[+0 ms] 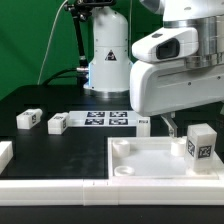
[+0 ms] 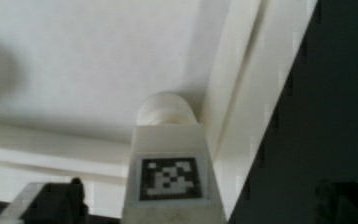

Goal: Assemble one leg

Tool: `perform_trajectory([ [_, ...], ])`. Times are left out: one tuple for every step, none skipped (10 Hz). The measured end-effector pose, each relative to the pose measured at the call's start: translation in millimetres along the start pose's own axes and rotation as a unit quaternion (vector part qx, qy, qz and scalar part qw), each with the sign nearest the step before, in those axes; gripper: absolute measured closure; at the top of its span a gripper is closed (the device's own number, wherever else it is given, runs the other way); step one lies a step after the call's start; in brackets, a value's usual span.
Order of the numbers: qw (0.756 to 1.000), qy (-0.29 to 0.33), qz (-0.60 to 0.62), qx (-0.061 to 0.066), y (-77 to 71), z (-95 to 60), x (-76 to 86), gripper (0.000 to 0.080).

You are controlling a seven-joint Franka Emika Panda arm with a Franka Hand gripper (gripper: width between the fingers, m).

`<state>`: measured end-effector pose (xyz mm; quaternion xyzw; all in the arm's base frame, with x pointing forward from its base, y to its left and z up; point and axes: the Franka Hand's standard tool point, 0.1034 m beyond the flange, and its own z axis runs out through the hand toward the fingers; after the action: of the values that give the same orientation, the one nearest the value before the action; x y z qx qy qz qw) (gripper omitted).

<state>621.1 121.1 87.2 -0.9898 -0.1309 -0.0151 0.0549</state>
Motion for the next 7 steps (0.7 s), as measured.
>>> perform_trajectory([
  [1.0, 0.0, 0.0, 0.0, 0.0, 0.2, -0.2, 0.0151],
  [1.0, -0.001, 0.0, 0.0, 0.5, 0.6, -0.5, 0.0151],
  [1.0, -0.003, -0.007, -0.001, 6.2, 2.8, -0.6, 0.0151],
  [1.0, -0.014, -0.005, -0.001, 11.9, 5.5, -0.8, 0.0151],
  [1.0, -0.013, -0.007, -0.002, 16.0, 6.3, 0.6, 0.0151],
  [1.0, -0.018, -0.007, -0.001, 16.3, 5.9, -0.1, 0.0151],
  [1.0, -0.017, -0.005, -0.002, 15.8, 5.0, 1.2, 0.0151],
])
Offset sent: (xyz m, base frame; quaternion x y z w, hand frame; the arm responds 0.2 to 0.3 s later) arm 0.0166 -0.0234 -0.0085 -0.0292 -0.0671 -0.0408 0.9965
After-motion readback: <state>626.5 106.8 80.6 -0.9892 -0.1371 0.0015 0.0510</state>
